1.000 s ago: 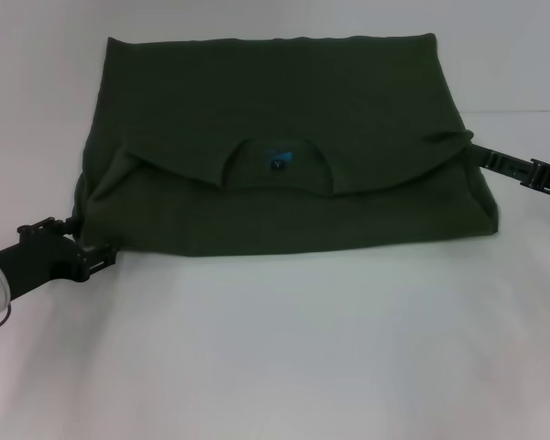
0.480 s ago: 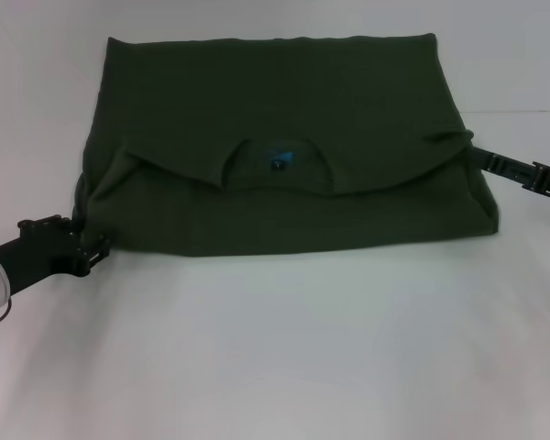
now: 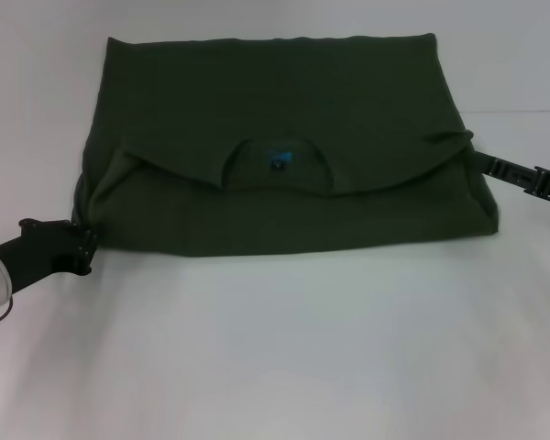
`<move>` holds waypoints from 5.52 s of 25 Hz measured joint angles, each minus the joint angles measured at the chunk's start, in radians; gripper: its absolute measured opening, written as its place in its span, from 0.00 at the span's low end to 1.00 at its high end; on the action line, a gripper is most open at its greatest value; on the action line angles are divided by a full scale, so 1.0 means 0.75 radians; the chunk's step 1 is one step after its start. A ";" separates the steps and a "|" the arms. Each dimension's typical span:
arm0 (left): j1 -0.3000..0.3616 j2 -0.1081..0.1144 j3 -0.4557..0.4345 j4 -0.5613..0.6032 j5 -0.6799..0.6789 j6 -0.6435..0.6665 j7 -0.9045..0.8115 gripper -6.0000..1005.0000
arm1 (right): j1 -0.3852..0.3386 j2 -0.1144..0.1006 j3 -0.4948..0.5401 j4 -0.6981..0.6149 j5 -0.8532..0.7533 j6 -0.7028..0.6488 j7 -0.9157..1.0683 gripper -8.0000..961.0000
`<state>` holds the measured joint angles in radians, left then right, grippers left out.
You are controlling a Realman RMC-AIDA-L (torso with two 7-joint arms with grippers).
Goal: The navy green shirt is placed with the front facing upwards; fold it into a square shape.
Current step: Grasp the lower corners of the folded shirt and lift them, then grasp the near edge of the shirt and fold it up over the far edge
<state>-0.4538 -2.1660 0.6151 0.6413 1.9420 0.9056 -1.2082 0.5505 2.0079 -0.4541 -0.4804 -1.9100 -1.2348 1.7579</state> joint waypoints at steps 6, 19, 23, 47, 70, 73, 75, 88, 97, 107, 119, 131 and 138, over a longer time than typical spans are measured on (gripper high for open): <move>0.004 0.001 -0.007 0.014 0.000 0.003 -0.001 0.08 | 0.007 -0.022 -0.014 -0.011 -0.019 0.036 0.042 0.84; 0.012 0.000 -0.001 0.033 0.000 0.030 -0.020 0.05 | 0.159 -0.045 -0.222 -0.045 -0.284 0.359 0.450 0.81; 0.011 0.000 0.000 0.033 0.000 0.030 -0.021 0.05 | 0.189 -0.036 -0.266 -0.034 -0.351 0.412 0.517 0.79; 0.002 0.002 0.000 0.024 0.000 0.030 -0.023 0.06 | 0.142 -0.005 -0.288 0.004 -0.362 0.387 0.519 0.71; 0.046 0.003 -0.008 0.109 0.001 0.185 -0.201 0.07 | 0.026 -0.012 -0.260 -0.013 -0.192 0.234 0.305 0.06; 0.081 0.004 -0.008 0.188 0.017 0.290 -0.325 0.07 | -0.025 -0.021 -0.253 -0.020 -0.117 0.137 0.238 0.06; 0.105 0.003 -0.010 0.233 0.042 0.337 -0.395 0.07 | -0.061 -0.025 -0.251 -0.036 -0.095 0.083 0.212 0.06; 0.216 0.018 -0.245 0.330 0.269 0.958 -0.579 0.07 | -0.254 -0.074 -0.209 -0.071 -0.093 -0.304 0.039 0.06; 0.260 0.043 -0.452 0.349 0.412 1.323 -0.593 0.08 | -0.370 -0.087 -0.188 -0.155 -0.155 -0.596 -0.051 0.06; 0.286 0.051 -0.517 0.364 0.553 1.465 -0.620 0.08 | -0.445 -0.072 -0.184 -0.194 -0.230 -0.703 -0.097 0.06; 0.173 0.101 -0.629 0.364 0.561 1.409 -0.697 0.08 | -0.337 -0.075 0.008 -0.196 -0.227 -0.736 -0.123 0.06; -0.201 0.208 -0.645 0.210 0.524 0.856 -0.856 0.09 | 0.012 -0.073 0.213 -0.168 -0.227 -0.366 -0.099 0.06; -0.336 0.185 -0.547 0.078 0.516 0.421 -0.852 0.09 | 0.162 -0.058 0.186 -0.015 -0.227 0.080 -0.124 0.06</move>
<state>-0.7057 -2.0275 0.2046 0.6998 2.3287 1.2215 -1.8473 0.6724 1.9648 -0.3144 -0.4919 -2.0800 -1.1744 1.6651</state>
